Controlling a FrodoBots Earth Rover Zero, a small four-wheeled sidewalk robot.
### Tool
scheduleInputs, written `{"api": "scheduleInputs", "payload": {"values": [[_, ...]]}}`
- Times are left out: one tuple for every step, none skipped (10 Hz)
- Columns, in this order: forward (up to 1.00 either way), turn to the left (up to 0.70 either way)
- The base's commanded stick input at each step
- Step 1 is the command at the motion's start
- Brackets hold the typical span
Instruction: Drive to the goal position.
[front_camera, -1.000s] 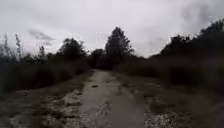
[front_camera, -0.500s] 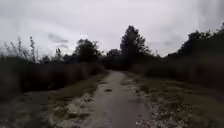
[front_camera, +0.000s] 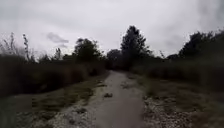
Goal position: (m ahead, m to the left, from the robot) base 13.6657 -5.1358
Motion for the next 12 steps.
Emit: {"api": "scheduleInputs", "payload": {"values": [[0.7,0.0],[0.7,0.0],[0.7,0.0],[0.7,0.0],[0.7,0.0],[0.7,0.0],[0.7,0.0],[0.7,0.0],[0.7,0.0],[0.7,0.0],[0.7,0.0],[0.7,0.0]]}}
